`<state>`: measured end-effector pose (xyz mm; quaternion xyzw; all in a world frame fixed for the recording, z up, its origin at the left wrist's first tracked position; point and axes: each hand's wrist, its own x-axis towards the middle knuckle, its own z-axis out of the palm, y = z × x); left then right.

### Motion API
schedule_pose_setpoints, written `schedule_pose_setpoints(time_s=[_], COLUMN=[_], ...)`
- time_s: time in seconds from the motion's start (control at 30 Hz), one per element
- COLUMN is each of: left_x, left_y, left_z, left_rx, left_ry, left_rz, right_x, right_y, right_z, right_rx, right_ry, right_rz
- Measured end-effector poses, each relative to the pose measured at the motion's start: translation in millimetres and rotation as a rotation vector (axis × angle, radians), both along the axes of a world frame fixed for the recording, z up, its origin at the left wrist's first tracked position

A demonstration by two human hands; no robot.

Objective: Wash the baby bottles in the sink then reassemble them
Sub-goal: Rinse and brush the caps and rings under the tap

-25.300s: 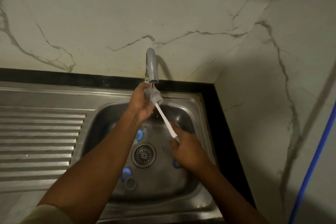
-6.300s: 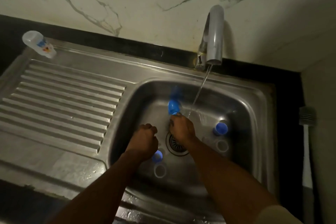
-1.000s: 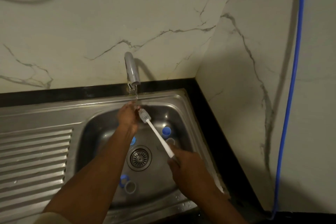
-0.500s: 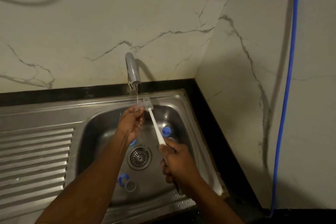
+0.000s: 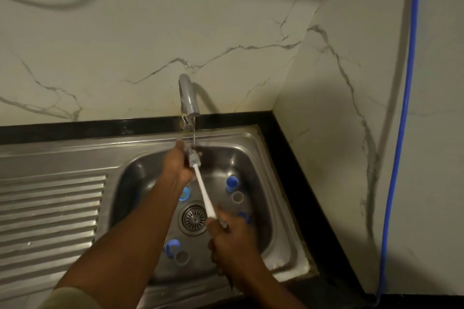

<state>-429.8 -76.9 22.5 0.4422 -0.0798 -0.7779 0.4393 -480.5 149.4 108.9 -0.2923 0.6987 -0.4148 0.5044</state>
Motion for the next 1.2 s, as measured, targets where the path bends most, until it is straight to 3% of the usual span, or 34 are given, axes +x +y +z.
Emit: schedule_pose_setpoints(time_s=[0.17,0.33,0.47,0.63,0.83,1.03,1.2], left_x=[-10,-16,-10,-19,-3,-18,-13], left_y=[-2,3,-2,12,-1,3,-6], left_z=[13,4,-2,0,-5,6,3], left_rx=[-0.065,-0.077,-0.017,-0.098,-0.2,-0.139,0.057], left_ry=[-0.094,-0.145,-0.08,0.016,-0.295,-0.029,0.114], left_rz=[-0.043,-0.145,-0.03,-0.131,0.042,0.017,0.127], right_x=[8,-12,-15,-33,-28,-21,-2], right_y=[-26,-37,-8,-49,-9,-52,-18], right_z=[-4,-2,9,1,9,5,2], right_rx=[-0.077,-0.025,-0.095,-0.024,-0.066,-0.006,-0.078], right_ry=[0.091,0.179,0.293,0.311,0.496,0.389,0.362], right_rz=[-0.047,0.017,0.142,0.045,0.223,0.136,0.149])
